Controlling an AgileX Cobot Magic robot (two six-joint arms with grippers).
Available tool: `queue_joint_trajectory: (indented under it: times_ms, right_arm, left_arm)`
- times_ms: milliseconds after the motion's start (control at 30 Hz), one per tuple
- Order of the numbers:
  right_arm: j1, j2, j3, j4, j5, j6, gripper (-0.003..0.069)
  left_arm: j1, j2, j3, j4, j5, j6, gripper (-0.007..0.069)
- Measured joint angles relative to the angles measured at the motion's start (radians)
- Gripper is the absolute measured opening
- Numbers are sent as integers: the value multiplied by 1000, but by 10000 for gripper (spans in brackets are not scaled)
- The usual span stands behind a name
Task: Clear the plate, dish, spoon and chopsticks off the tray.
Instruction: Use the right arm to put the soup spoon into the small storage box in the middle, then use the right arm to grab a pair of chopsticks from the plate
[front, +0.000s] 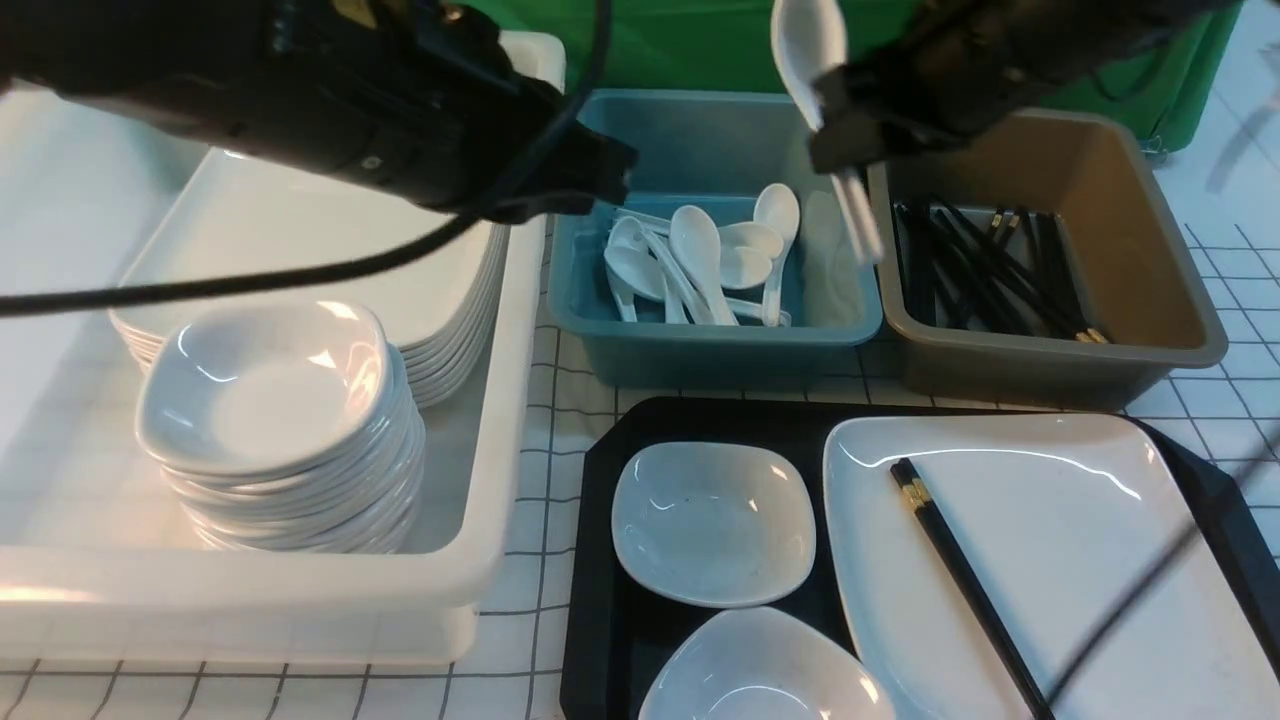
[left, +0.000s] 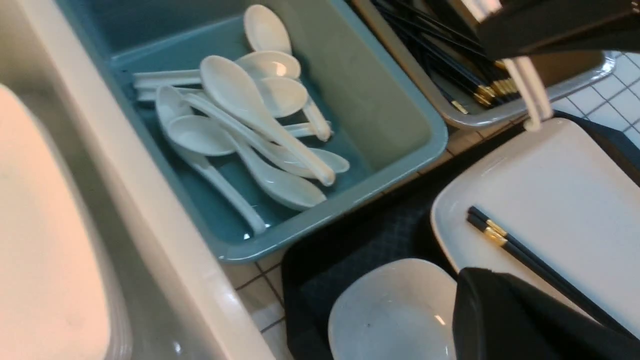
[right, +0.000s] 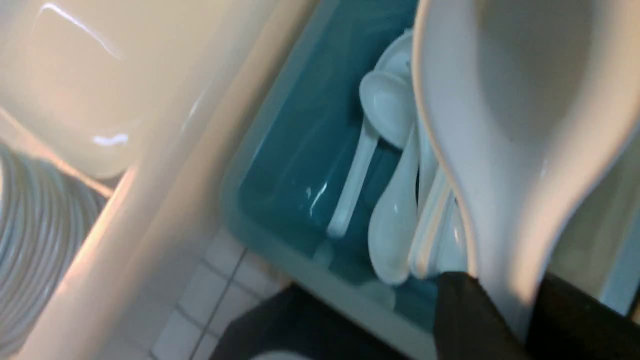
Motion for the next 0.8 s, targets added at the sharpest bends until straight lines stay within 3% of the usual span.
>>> queue_joint_trajectory:
  times_ms: [133, 233, 267, 333, 433, 500, 533, 567, 633, 733, 800]
  right_arm:
    - [1, 188, -211, 0, -7, 71, 157]
    - [1, 285, -321, -3, -3, 121, 282]
    - [1, 289, -329, -3, -1, 123, 292]
    - [1, 310, -363, -7, 50, 134, 400]
    - [1, 306, -406, -48, 184, 133, 426]
    - [1, 277, -412, -97, 243, 131, 353]
    - [1, 277, -410, -97, 243, 131, 353]
    - [1, 224, -380, -133, 256, 129, 225]
    - [1, 138, -304, -150, 259, 122, 87]
    - [1, 34, -190, -166, 263, 100, 38]
    - [1, -102, 10, -231, 267, 78, 53]
  left_arm:
    - [8, 0, 0, -1, 32, -1, -3]
    - [8, 0, 0, -5, 65, -1, -3]
    - [8, 0, 0, -5, 69, -1, -3]
    - [8, 0, 0, -5, 95, -1, -3]
    - [8, 0, 0, -14, 121, -1, -3]
    - [8, 0, 0, -32, 134, 7, -3]
    - [8, 0, -1, -35, 135, 7, -3]
    - [2, 0, -1, -52, 147, 35, -3]
    - [-11, -3, -1, -60, 176, 64, -3]
    - [-36, -10, -1, -61, 217, 87, -3]
    - [-92, -15, -1, -57, 273, 110, -3]
